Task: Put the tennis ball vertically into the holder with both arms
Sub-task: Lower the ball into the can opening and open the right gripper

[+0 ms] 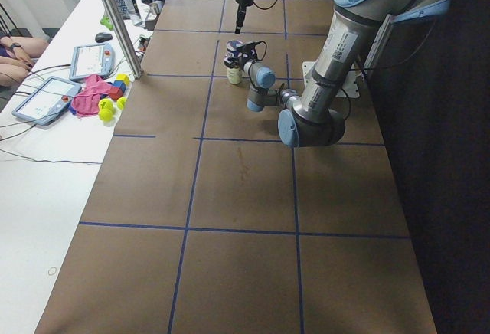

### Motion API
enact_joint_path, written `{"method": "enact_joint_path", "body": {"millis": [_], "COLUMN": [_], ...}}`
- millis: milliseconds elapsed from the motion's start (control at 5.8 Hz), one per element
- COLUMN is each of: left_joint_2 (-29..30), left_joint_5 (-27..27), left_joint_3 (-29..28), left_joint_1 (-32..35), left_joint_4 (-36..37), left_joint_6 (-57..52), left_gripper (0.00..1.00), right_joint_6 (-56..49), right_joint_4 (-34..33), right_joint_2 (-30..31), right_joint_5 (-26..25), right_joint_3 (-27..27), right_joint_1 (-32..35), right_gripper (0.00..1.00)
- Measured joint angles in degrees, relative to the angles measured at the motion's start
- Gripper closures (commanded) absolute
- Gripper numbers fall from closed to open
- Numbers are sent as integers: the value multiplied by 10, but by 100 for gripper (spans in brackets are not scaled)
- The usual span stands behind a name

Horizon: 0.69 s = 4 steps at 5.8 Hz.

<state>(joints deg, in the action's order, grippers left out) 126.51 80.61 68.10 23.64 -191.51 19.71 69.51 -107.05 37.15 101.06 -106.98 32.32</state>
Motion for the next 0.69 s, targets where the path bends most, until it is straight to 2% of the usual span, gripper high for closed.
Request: {"method": "enact_joint_path", "body": {"millis": [690], "left_joint_2": [-1], "left_joint_5": [0], "left_joint_3": [31], "left_joint_1": [2], "left_joint_4": [1], "left_joint_6": [5], "left_gripper": [0], "right_joint_6": [-1], "right_joint_4": [0], "right_joint_2": [1], "right_joint_5": [0], "right_joint_3": [-2], "right_joint_1": [0], "right_gripper": [1]}}
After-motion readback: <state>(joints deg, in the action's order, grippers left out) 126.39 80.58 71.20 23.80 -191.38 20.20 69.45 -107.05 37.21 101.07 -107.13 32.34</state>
